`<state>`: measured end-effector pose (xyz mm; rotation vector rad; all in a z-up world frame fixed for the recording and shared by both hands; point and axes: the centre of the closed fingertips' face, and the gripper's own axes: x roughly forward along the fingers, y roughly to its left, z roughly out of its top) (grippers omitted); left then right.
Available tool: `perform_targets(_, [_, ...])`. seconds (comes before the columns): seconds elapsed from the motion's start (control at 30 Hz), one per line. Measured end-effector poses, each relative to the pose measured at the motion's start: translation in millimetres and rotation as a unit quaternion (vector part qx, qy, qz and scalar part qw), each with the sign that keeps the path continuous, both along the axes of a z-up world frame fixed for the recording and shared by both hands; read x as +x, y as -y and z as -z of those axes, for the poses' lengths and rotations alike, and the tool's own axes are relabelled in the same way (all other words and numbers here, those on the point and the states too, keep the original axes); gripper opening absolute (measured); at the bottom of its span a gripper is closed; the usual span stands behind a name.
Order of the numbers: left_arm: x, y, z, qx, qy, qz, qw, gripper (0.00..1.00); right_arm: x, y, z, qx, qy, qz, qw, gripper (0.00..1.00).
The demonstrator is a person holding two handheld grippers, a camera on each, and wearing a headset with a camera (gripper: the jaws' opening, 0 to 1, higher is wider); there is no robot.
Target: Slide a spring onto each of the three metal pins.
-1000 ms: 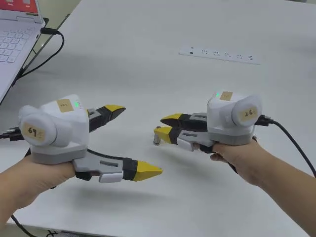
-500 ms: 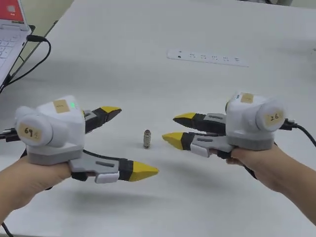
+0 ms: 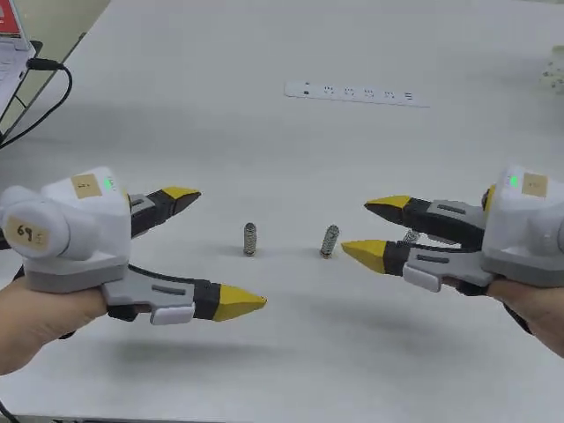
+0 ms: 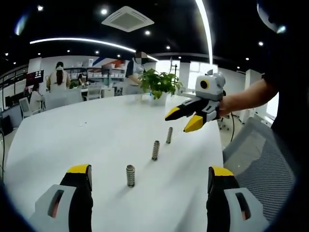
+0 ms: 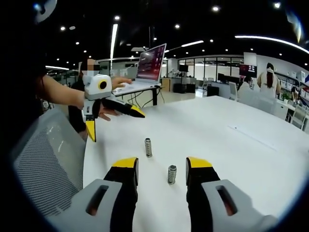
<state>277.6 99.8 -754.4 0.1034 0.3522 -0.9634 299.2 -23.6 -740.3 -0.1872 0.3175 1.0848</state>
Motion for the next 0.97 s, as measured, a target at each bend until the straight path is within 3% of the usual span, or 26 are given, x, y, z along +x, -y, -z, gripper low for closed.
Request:
perform_targets(0.27, [-3.0,-1.9,-2.0,0.003,-0.002,-0.002,1.0000,0.97,-7.6,25.6,-3.3,0.023,-0.001,0.011,0.9997,0.56])
perform_targets(0.4, [-4.5,-4.7,-3.1,0.000,-0.002,-0.008,1.0000,0.98,-12.9,37.7,4.1,0.019,-0.014,0.021,0.9995,0.62])
perform_targets(0.63, [-10.1,-7.5,-2.2,-0.007,-0.007,-0.010,0.9999,0.98,-20.1,53.0,20.8,0.005,-0.030,0.042,0.9987,0.90])
perform_targets(0.8, [-12.8,-10.9,-2.1,-0.005,-0.009,-0.005,0.9999,0.98,-20.2,59.0,19.6,0.010,-0.036,0.049,0.9981,0.99])
perform_targets(0.97, [-13.7,-12.3,-3.5,0.000,-0.003,-0.005,1.0000,0.98,-17.5,68.6,17.2,0.009,-0.038,0.059,0.9975,0.99])
